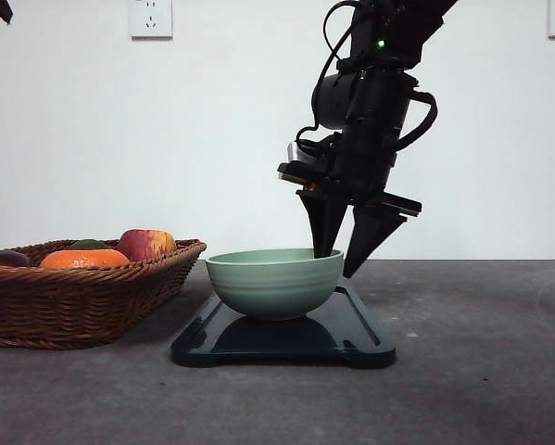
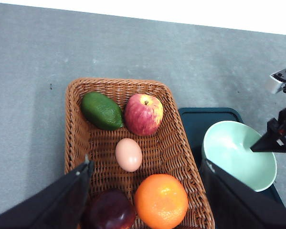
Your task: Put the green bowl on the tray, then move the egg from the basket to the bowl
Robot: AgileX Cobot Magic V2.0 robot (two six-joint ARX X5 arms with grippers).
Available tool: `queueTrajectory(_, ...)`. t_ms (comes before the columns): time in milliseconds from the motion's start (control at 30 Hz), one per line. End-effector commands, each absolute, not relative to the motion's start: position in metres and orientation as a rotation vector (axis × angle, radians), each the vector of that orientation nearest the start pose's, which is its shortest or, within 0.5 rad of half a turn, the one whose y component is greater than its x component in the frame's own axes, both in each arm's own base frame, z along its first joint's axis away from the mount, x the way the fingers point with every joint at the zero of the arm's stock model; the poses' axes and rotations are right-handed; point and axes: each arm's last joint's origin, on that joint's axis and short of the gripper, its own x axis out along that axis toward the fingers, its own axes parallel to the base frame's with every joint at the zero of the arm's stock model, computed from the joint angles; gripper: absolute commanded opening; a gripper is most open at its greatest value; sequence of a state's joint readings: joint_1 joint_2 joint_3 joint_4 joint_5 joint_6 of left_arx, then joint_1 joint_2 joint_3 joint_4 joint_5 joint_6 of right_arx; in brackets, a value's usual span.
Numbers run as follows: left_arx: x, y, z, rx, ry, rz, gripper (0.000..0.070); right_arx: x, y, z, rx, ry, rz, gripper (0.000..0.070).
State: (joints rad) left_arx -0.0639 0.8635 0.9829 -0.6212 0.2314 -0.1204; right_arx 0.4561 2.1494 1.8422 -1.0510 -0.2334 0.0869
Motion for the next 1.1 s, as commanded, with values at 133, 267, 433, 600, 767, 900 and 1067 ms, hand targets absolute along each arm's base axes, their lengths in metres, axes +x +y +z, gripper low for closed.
queueTrajectory(133,0.169,-0.018,0.355,-0.158,0.494,-0.264,0.0466,0.386,0.198,0.245,-0.088,1.344,0.511,0.0263)
queueTrajectory(267,0.169,-0.018,0.355,-0.159,0.494,-0.264,0.0466,0.375,0.198,0.278,-0.100,1.209,0.515,0.0263)
queueTrajectory(433,0.169,-0.018,0.355,-0.158,0.493,-0.264,0.0466,0.354,0.197,0.296,-0.116,1.030,0.510,0.0263)
queueTrajectory(600,0.169,-0.018,0.355,-0.158,0.494,-0.264,0.0467,0.323,0.187,0.289,-0.096,0.893,0.541,0.0262)
queueTrajectory(767,0.168,-0.018,0.353,-0.163,0.512,-0.262,0.0466,0.286,0.165,0.272,-0.079,0.810,0.548,0.0262)
queueTrajectory(900,0.167,-0.018,0.351,-0.161,0.532,-0.261,0.0466,0.257,0.144,0.261,-0.084,0.781,0.544,0.0262)
queueTrajectory(1067,0.167,-0.018,0.348,-0.163,0.567,-0.259,0.0466,0.222,0.120,0.253,-0.072,0.727,0.532,0.0262)
